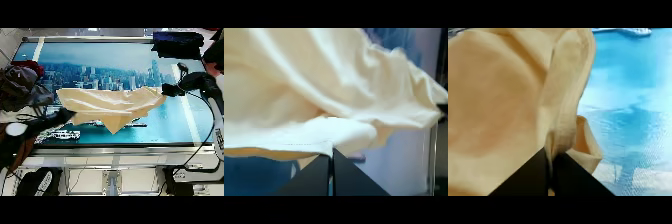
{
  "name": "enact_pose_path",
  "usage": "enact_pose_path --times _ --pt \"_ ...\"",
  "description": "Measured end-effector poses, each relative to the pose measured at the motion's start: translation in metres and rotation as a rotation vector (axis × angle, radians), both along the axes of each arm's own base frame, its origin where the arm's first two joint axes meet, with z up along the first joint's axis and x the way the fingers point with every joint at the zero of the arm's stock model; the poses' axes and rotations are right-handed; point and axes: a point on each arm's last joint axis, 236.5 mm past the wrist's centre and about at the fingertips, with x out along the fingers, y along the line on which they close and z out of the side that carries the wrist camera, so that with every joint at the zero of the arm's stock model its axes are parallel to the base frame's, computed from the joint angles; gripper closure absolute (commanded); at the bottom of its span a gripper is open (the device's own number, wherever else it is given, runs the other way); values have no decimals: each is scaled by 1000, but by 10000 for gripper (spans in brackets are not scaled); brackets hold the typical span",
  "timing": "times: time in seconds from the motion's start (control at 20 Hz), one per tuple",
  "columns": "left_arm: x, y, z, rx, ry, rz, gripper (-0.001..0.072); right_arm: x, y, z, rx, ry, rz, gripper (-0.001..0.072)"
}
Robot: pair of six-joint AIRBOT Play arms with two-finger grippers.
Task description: Fold the shirts.
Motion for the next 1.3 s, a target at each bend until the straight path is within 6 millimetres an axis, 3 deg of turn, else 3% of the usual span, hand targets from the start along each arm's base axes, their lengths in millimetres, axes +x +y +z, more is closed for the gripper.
enact_pose_path --times 0.1,0.25,0.35,0.5,0.6,0.7,0.75,0.85,1.0,1.15,1.3 --pt "6 37 63 69 -155 72 699 -22 7 65 -19 -91 47 696" --pt "-11 87 159 271 -371 199 700 -69 18 176 -69 -315 85 698" --pt "-30 102 219 427 -498 258 702 -110 25 263 -117 -549 84 699" --pt "-59 106 301 639 -655 310 702 -177 33 383 -190 -909 60 700" --pt "-76 104 342 751 -719 321 701 -217 36 436 -233 -1067 46 699" --pt "-86 101 374 814 -767 321 701 -239 35 460 -269 -1132 36 699" --pt "-86 101 384 832 -777 321 701 -242 35 465 -272 -1136 34 699" --pt "-74 105 389 827 -759 293 701 -231 33 452 -267 -1063 41 699" --pt "-27 119 362 753 -644 198 701 -182 26 405 -227 -863 57 699" --pt "40 128 306 659 -492 53 701 -108 24 323 -133 -591 92 698" --pt "116 125 217 617 -302 -105 700 -40 26 227 -44 -346 113 698"
